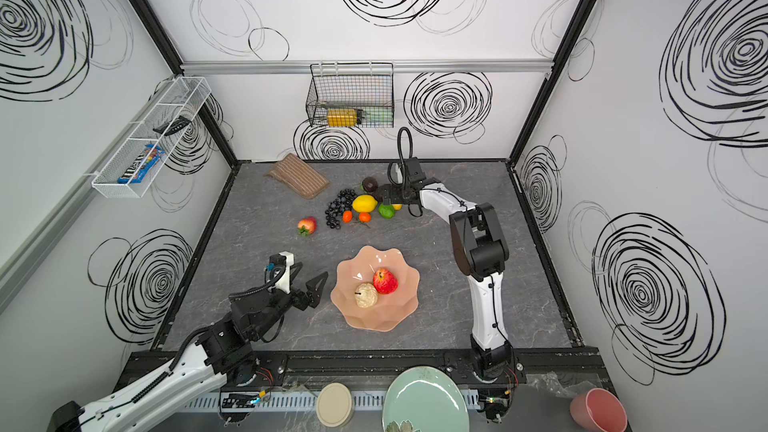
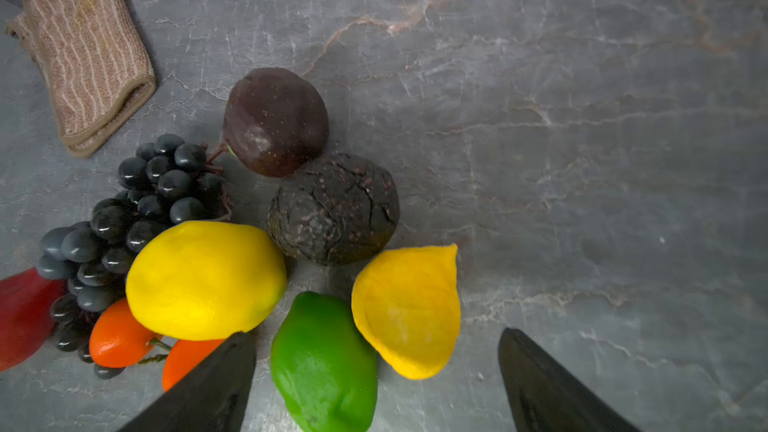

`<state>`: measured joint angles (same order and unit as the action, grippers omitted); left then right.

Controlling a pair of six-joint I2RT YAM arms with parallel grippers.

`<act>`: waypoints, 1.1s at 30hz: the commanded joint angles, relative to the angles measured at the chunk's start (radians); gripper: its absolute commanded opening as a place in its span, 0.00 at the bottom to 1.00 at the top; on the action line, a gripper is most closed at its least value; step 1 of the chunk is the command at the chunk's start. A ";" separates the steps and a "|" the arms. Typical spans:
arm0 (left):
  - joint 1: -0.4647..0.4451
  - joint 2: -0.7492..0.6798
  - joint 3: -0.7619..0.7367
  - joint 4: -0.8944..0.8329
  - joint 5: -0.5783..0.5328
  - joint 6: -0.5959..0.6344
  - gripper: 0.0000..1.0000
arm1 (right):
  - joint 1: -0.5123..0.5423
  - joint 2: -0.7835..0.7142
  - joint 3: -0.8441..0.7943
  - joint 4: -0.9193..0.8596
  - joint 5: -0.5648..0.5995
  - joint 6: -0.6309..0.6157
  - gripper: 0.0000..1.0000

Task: Place and organize the fake fruits in the fruit bowl
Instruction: 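Lower the right gripper onto the dark avocado and close on it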

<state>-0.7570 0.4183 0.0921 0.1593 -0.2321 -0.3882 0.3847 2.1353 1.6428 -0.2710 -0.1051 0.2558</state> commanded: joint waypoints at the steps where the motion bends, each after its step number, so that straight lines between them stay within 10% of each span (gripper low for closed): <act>1: 0.007 0.006 0.018 0.063 0.002 0.014 1.00 | 0.003 0.046 0.076 -0.050 -0.025 -0.084 0.98; 33: 0.011 0.024 0.015 0.074 0.000 0.017 0.99 | -0.004 0.253 0.277 0.034 -0.122 -0.158 0.89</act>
<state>-0.7544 0.4393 0.0921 0.1688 -0.2321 -0.3824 0.3843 2.3669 1.8786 -0.2497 -0.2161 0.1116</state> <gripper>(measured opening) 0.994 0.897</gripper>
